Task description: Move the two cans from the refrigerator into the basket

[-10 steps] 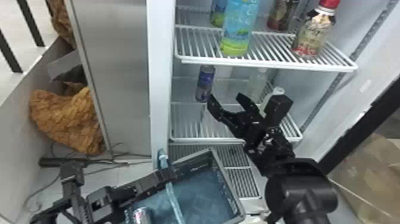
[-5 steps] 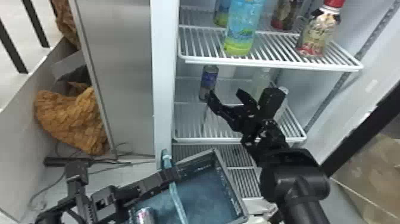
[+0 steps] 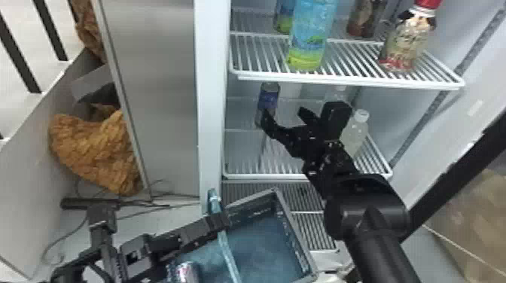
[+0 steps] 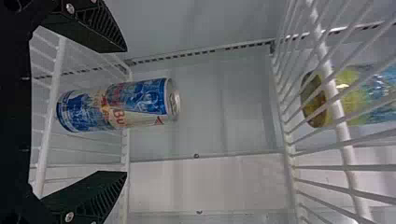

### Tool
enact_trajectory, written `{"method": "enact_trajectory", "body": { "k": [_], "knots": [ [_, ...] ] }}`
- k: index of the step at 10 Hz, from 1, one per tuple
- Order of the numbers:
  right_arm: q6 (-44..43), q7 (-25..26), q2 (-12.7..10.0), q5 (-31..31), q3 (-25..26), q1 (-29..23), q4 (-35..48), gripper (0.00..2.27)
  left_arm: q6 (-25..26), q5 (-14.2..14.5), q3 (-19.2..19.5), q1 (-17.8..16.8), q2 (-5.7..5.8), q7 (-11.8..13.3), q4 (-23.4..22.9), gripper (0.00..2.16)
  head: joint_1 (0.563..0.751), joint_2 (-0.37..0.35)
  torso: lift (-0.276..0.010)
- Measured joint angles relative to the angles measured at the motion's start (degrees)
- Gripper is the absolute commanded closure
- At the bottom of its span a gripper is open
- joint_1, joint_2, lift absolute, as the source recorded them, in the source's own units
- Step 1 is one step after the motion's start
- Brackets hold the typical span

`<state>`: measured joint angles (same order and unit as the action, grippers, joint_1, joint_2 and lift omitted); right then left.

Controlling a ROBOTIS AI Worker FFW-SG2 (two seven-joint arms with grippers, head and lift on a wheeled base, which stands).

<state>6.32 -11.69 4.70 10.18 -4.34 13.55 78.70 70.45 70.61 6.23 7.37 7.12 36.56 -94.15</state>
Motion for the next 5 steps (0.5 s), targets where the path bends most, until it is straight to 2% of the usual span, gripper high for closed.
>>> {"method": "enact_trajectory", "body": {
  "k": [5],
  "knots": [
    [0.0, 1.9, -0.2, -2.0, -3.1, 5.8, -7.7, 0.1, 0.0, 0.1, -0.4, -0.7, 0.32, -0.1, 0.4, 1.21, 0.695, -0.136, -0.219]
  ]
}}
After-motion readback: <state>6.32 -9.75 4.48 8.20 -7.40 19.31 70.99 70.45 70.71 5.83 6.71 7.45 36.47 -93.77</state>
